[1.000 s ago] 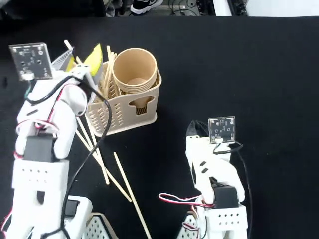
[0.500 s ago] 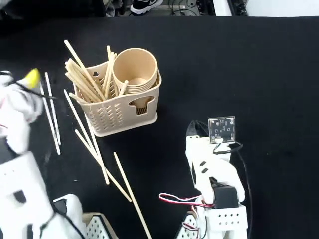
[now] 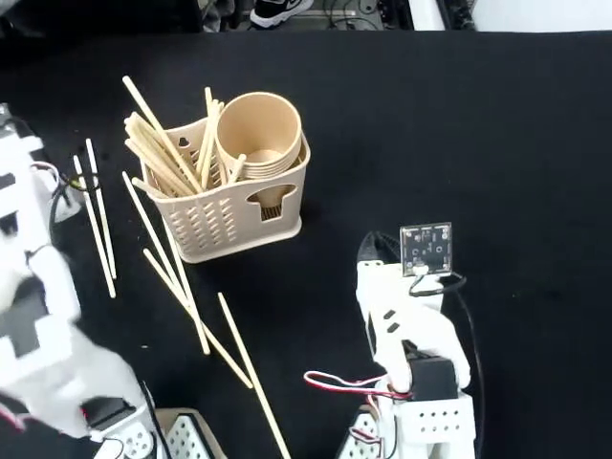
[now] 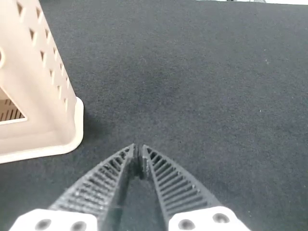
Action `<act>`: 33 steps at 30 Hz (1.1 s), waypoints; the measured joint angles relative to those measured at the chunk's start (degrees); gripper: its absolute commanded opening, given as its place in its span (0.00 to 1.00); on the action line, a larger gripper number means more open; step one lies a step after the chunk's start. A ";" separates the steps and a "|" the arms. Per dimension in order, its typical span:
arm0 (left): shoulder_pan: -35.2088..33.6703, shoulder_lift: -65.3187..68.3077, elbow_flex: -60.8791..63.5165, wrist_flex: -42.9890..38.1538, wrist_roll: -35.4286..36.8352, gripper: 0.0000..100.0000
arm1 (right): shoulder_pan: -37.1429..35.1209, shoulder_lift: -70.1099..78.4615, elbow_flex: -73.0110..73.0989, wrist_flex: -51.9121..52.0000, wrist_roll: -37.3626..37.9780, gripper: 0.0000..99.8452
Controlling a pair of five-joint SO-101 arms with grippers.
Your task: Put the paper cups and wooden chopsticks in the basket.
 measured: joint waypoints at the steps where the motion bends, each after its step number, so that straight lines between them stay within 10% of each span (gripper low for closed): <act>1: 0.35 3.60 -2.29 -0.26 0.00 0.23 | 0.00 0.00 0.00 0.00 0.00 0.02; 10: 3.43 23.47 -19.25 3.87 -2.11 0.02 | 0.00 0.00 0.00 0.00 0.00 0.02; 18: 4.84 24.44 -25.58 11.08 -9.41 0.03 | 0.00 0.00 0.00 0.00 0.00 0.02; 33: 8.62 -7.38 -16.79 30.51 -9.76 0.03 | 0.00 0.00 0.00 0.00 0.00 0.02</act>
